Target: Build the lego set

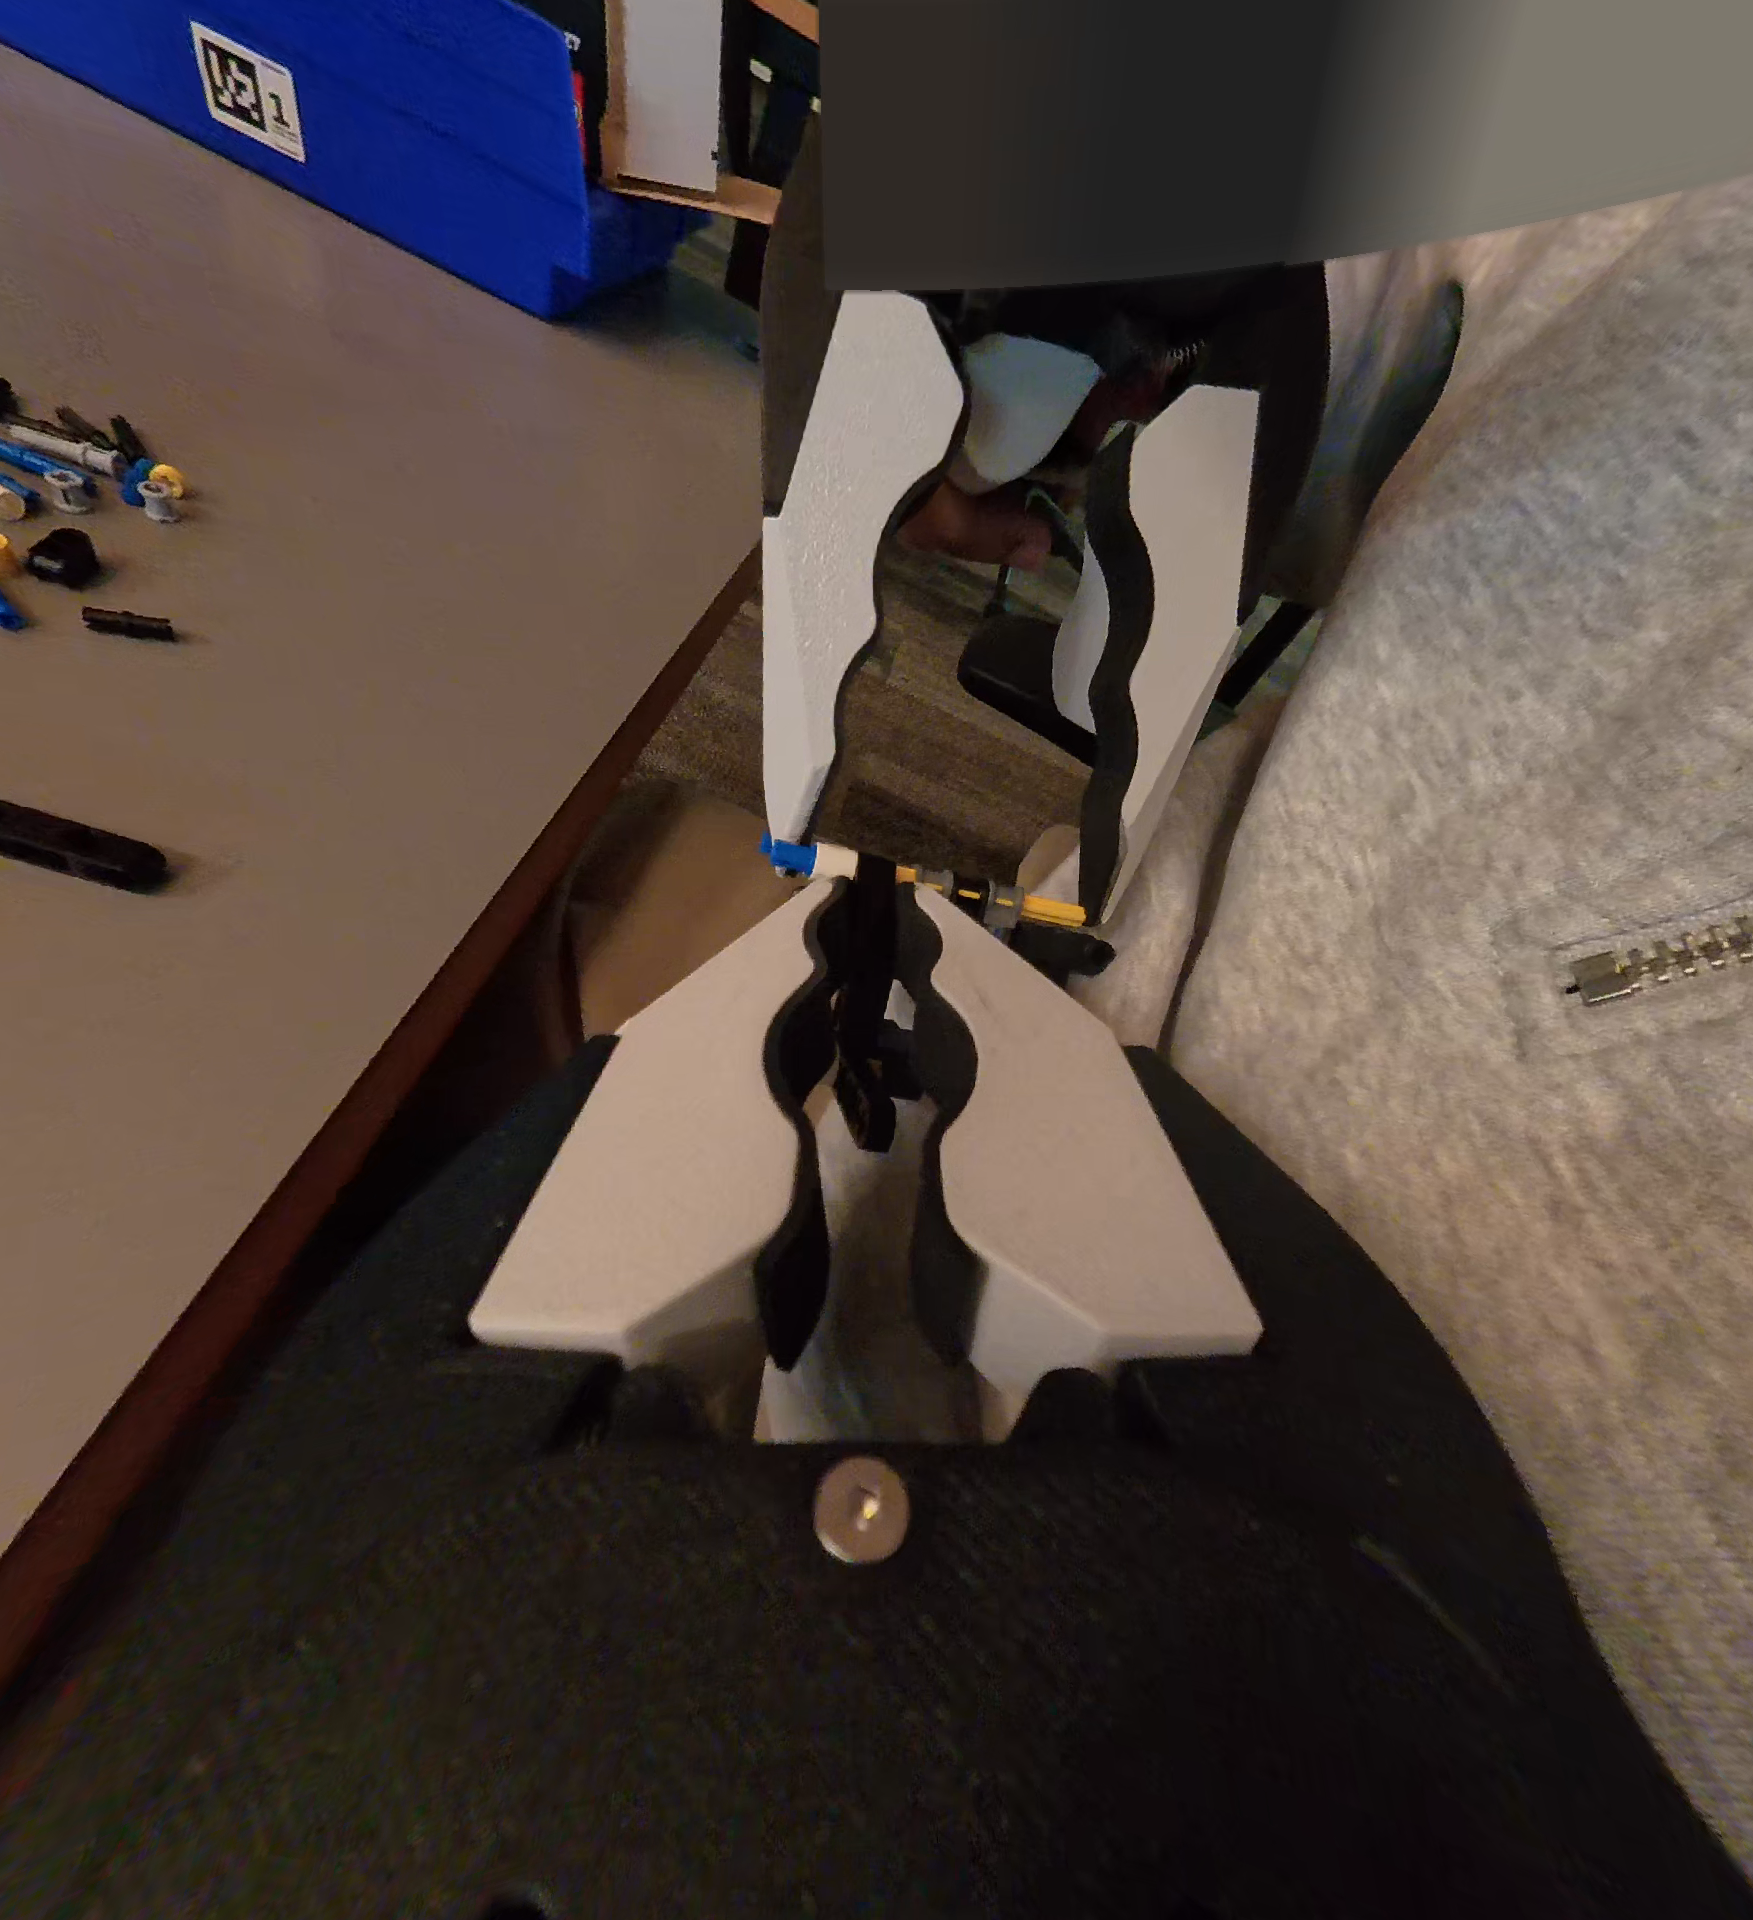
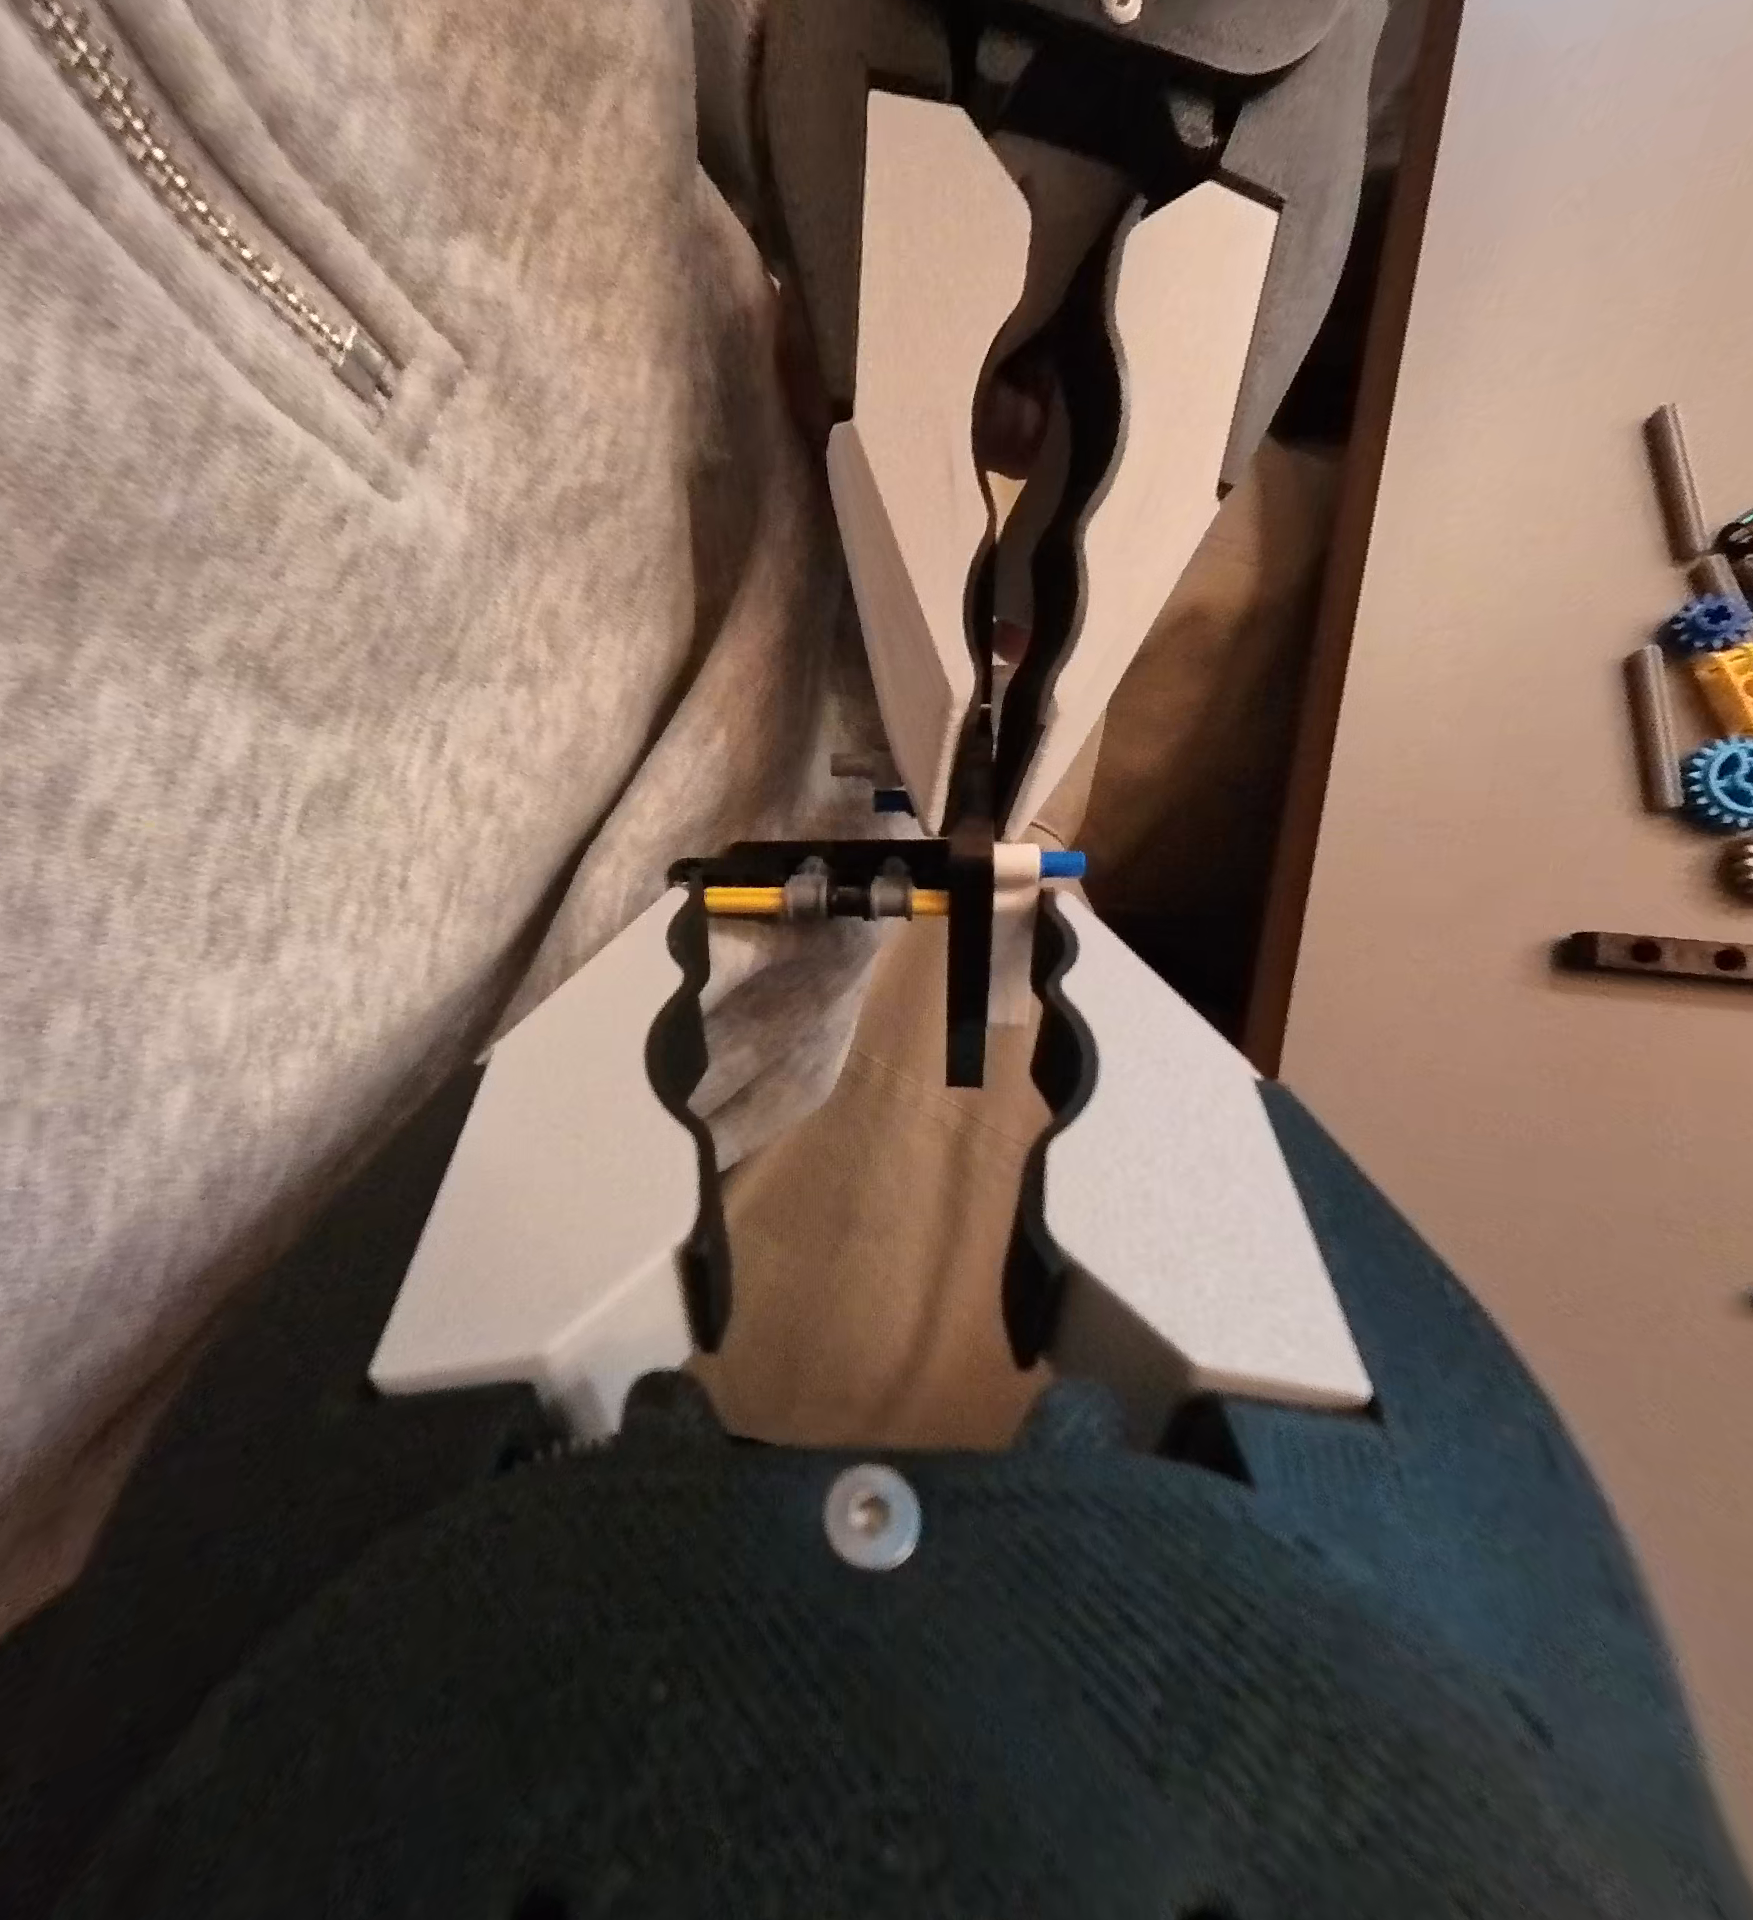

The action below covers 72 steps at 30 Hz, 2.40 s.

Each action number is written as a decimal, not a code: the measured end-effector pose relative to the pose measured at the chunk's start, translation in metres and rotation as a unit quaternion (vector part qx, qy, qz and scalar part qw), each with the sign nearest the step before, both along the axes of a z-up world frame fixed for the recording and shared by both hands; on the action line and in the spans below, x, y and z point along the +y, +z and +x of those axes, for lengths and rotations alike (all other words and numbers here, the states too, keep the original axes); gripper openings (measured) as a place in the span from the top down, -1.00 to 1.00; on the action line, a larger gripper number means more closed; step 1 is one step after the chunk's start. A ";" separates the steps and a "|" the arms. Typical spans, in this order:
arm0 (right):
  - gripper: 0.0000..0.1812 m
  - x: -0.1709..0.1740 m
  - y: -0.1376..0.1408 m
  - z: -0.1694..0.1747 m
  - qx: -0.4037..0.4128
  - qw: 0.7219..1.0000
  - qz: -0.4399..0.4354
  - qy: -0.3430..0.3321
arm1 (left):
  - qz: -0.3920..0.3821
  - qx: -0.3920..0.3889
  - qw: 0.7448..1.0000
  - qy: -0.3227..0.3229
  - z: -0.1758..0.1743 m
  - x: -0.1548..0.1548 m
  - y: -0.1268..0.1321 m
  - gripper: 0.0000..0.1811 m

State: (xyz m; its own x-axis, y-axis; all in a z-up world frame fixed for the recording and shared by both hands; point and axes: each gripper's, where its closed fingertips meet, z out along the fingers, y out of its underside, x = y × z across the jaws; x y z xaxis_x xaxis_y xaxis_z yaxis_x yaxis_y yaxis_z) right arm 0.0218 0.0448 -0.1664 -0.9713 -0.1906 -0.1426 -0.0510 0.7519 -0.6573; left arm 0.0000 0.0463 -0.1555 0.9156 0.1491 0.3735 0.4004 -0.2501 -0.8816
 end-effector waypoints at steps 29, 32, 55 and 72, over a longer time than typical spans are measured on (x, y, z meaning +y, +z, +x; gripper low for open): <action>0.40 -0.001 -0.007 0.009 0.009 1.000 -0.005 -0.011 | -0.003 -0.012 1.000 -0.004 0.014 0.001 -0.005 0.95; 0.40 -0.002 -0.003 0.007 0.011 1.000 -0.012 -0.014 | 0.006 -0.012 1.000 -0.004 0.013 0.000 -0.001 0.95; 0.41 -0.006 0.034 -0.011 0.109 0.989 -0.097 -0.039 | 0.040 0.151 0.987 0.025 0.004 -0.007 0.032 0.95; 0.57 -0.007 0.030 -0.014 0.147 0.987 -0.072 -0.010 | 0.050 0.131 0.990 0.018 0.004 -0.004 0.031 0.95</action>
State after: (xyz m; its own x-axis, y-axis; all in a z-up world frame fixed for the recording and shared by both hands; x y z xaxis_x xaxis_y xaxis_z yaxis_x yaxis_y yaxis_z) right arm 0.0077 0.0375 -0.1362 -0.9704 -0.1690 0.1726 -0.2414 0.6552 -0.7159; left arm 0.0039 0.0424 -0.1244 0.9777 0.1572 0.1394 0.1626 -0.1463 -0.9758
